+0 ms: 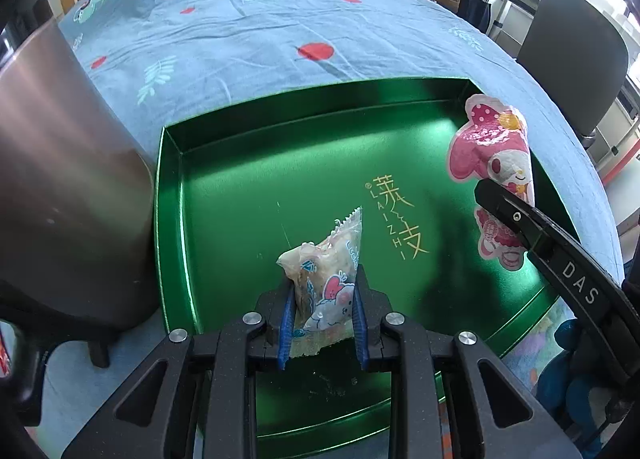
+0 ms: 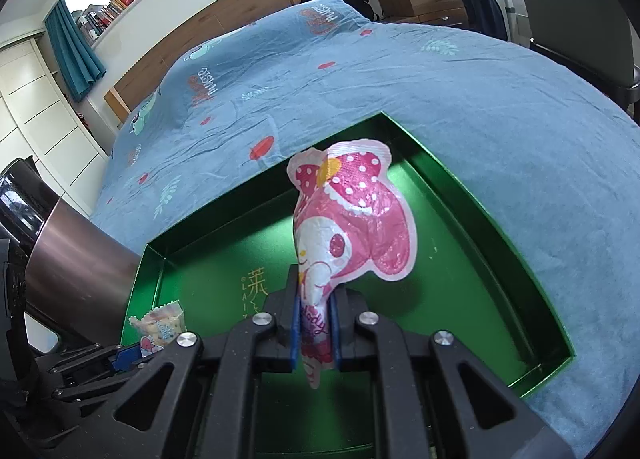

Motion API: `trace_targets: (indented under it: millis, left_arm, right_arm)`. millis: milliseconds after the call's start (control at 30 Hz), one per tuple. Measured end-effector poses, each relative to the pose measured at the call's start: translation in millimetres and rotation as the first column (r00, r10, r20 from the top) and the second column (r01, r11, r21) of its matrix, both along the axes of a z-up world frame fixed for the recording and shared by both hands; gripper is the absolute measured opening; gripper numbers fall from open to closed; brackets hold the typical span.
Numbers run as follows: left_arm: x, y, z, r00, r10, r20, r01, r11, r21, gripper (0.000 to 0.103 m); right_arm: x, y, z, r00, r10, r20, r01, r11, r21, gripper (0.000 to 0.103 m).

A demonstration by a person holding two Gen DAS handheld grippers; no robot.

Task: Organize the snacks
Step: 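Carry the clear packet with left tool while right tool carries pink bag to green tray, then open left tool over the tray while right tool releases the pink bag inside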

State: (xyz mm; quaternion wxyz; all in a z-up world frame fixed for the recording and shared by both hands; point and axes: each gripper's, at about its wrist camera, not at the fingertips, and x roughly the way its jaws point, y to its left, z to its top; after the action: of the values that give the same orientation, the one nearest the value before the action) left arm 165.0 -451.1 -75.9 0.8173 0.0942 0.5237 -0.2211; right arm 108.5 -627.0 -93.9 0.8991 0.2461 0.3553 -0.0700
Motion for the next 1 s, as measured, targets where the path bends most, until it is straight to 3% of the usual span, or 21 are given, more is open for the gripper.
trace_targets:
  millis: [133, 467, 733, 800, 1000]
  left_arm:
    - [2.2, 2.3, -5.8, 1.000, 0.013, -0.016, -0.013, 1.000, -0.003, 0.021]
    - [4.1, 3.2, -9.0, 1.000, 0.017, -0.011, -0.017, 1.000, 0.006, 0.022]
    - [-2.4, 4.4, -8.1, 1.000, -0.003, 0.003, 0.003, 0.999, 0.043, 0.027]
    - [-3.6, 7.4, -5.2, 1.000, 0.005, 0.007, -0.005, 0.999, 0.037, 0.034]
    - [-6.6, 19.3, 2.7, 1.000, 0.026, 0.001, -0.026, 1.000, 0.016, 0.037]
  right_arm:
    - [0.8, -2.3, -3.2, 1.000, -0.007, -0.012, 0.007, 1.000, 0.000, 0.087]
    - [-1.1, -2.3, -3.7, 0.997, -0.024, -0.066, 0.019, 0.997, -0.076, 0.103]
    - [-10.1, -3.3, 3.4, 0.995, -0.047, -0.087, 0.038, 0.994, -0.106, 0.103]
    - [-13.1, -2.2, 6.7, 0.995, -0.053, -0.088, 0.042, 0.992, -0.117, 0.103]
    - [-24.2, 1.7, 21.2, 0.995, -0.065, -0.081, 0.053, 0.989, -0.140, 0.103]
